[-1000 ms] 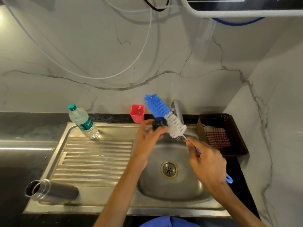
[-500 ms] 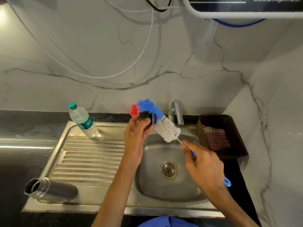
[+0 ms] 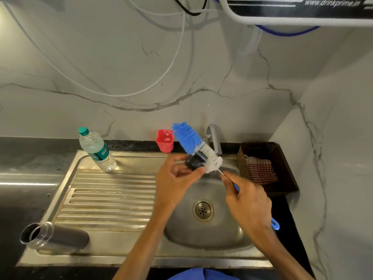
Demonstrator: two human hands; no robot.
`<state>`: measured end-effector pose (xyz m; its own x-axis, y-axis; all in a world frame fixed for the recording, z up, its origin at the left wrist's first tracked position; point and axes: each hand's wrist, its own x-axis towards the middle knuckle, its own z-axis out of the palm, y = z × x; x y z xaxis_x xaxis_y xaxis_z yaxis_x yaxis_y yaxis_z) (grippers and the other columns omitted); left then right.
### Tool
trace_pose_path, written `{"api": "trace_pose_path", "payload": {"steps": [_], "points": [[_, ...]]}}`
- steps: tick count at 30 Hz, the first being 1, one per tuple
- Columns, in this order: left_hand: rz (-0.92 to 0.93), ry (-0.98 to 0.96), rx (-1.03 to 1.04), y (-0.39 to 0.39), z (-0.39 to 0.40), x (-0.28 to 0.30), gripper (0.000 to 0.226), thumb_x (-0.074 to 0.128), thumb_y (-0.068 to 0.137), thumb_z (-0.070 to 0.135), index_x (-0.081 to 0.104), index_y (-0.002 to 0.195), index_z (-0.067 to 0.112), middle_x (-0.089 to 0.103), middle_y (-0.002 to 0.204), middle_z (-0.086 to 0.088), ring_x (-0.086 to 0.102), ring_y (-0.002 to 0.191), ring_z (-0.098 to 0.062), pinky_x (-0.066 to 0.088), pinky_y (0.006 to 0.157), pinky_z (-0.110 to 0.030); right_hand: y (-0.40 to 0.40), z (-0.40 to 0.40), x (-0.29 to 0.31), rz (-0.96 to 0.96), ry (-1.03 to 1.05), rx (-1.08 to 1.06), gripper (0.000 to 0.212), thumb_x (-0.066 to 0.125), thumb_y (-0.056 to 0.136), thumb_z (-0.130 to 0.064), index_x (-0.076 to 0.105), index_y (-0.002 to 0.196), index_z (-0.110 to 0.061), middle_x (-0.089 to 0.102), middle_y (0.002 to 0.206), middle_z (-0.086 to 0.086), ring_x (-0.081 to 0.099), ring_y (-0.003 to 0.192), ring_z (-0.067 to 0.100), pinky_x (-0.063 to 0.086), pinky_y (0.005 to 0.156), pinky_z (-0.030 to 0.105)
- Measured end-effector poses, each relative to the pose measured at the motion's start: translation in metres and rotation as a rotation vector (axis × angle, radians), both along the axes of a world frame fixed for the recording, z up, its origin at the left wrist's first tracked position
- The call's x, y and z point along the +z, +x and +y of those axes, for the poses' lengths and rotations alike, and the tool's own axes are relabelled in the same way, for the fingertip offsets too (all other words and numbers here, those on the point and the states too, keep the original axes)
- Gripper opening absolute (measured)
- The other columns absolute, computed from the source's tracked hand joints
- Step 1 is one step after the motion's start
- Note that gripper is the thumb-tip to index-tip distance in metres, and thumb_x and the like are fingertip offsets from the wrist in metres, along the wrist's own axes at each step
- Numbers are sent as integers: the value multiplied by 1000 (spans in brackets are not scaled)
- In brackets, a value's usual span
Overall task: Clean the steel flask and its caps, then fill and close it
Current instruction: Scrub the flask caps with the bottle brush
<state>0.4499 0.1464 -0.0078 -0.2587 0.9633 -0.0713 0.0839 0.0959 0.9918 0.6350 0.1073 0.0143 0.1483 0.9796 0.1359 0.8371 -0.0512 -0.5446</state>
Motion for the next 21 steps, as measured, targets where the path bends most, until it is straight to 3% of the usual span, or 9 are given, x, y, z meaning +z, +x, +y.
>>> {"api": "trace_pose_path", "payload": {"steps": [3,5,7,10,12,15,18,19,21], "points": [[-42,-82,292,-16,13,-3,44,98,72,31,66,101,24,78,80,2,73,73,-11,58,65,-25,-9,-4,2,-77,20,29,21,59,102,-40,71,119,-42,69,78,-8,64,63,16,41,53,30],[-63,-140,322,-24,17,-2,43,97,71,33,64,98,26,76,79,1,73,76,-16,56,65,-26,-14,-6,1,-116,57,43,20,61,101,-39,70,119,-42,66,73,-8,57,57,14,37,51,28],[-33,-141,189,-21,12,0,43,98,70,33,66,97,25,77,79,2,74,76,-14,58,70,-29,-17,-6,-1,-141,85,36,20,67,98,-34,71,116,-41,65,71,-8,58,53,17,35,49,27],[69,-75,-88,-5,-2,3,45,101,68,26,69,100,22,81,89,8,77,81,-7,58,74,-19,-19,2,1,-197,155,27,26,75,92,-28,74,115,-38,67,74,-7,65,49,22,33,46,24],[85,-16,-123,-3,-5,2,47,101,68,21,71,103,24,81,95,11,77,85,-7,59,76,-18,-16,5,3,-217,187,39,27,75,92,-26,74,117,-37,69,77,-6,65,49,23,37,46,24],[-56,1,11,-11,0,9,46,98,70,14,73,107,21,82,99,3,75,86,-11,61,81,-24,-8,7,7,-184,219,50,28,70,95,-27,70,120,-37,68,78,-5,64,49,25,52,43,35],[-492,-50,169,-27,11,16,35,91,73,10,67,98,12,77,101,-17,75,90,-23,61,99,-46,-6,0,8,-89,186,56,26,67,97,-32,68,122,-41,66,75,-8,62,50,19,54,45,39],[-554,-40,156,-30,14,17,34,90,73,10,65,97,12,76,102,-19,75,93,-27,59,103,-50,-6,-1,8,3,146,48,26,65,98,-37,68,122,-44,67,74,-9,61,52,14,55,48,39],[-463,-13,17,-30,13,20,38,92,74,4,66,102,10,75,97,-16,72,92,-29,60,99,-45,-6,1,8,180,77,27,26,61,98,-44,70,121,-50,70,70,-12,56,50,8,55,52,37]]}}
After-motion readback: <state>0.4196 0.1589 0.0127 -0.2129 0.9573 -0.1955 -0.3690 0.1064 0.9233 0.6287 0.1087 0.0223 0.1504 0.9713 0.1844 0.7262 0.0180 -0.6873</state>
